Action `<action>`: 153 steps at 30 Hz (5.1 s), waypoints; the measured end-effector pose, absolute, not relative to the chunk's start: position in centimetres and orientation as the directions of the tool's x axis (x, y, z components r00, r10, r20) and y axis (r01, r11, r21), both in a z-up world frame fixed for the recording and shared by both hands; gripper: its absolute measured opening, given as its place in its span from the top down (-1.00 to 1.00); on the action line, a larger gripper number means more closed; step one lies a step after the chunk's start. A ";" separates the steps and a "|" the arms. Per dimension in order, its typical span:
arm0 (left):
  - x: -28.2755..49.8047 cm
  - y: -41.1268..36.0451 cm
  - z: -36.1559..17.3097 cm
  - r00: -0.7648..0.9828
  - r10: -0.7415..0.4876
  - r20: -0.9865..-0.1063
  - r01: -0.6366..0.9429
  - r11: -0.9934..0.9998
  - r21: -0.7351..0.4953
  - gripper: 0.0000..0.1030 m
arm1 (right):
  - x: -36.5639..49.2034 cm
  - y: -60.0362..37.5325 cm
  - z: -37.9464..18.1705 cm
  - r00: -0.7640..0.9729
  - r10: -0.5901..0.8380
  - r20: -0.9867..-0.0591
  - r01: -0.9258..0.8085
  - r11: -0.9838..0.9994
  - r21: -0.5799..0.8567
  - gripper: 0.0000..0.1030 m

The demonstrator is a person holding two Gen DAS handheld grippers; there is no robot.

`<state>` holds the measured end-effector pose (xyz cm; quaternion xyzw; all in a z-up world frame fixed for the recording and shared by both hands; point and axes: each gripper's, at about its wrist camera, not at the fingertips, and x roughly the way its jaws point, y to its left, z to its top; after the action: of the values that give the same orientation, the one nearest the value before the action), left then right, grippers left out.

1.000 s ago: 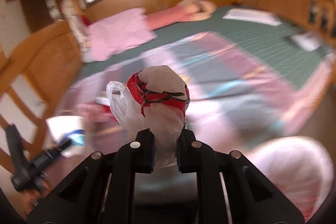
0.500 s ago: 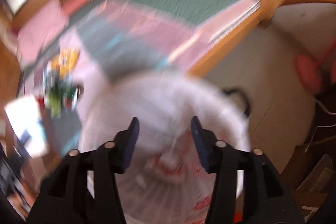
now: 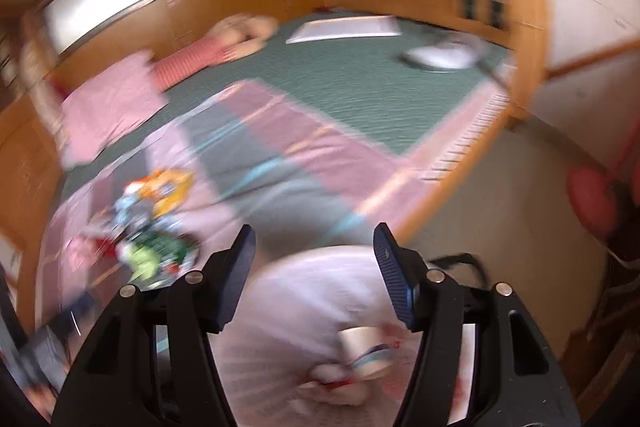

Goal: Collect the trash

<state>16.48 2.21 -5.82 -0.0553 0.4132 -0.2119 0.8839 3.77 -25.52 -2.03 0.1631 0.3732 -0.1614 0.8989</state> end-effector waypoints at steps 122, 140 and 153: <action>23.5 27.9 -17.7 0.409 -0.150 -0.900 -0.465 0.814 -0.348 -0.89 | 25.8 3.5 -17.0 0.339 0.391 -0.855 -0.190 0.919 0.345 0.56; 23.4 26.1 -18.7 0.373 -0.060 -0.926 -0.400 0.890 -0.218 0.16 | 25.7 4.6 -17.4 0.332 0.380 -0.863 -0.210 0.922 0.325 0.56; 23.1 29.2 -20.4 0.425 -0.205 -0.882 -0.499 0.760 -0.417 -0.50 | 25.9 4.4 -17.7 0.323 0.387 -0.864 -0.200 0.920 0.337 0.56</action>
<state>23.11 29.16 -20.36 -0.3334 0.5276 0.0949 0.7755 25.86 4.43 -17.66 0.0846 0.5527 0.1811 0.8090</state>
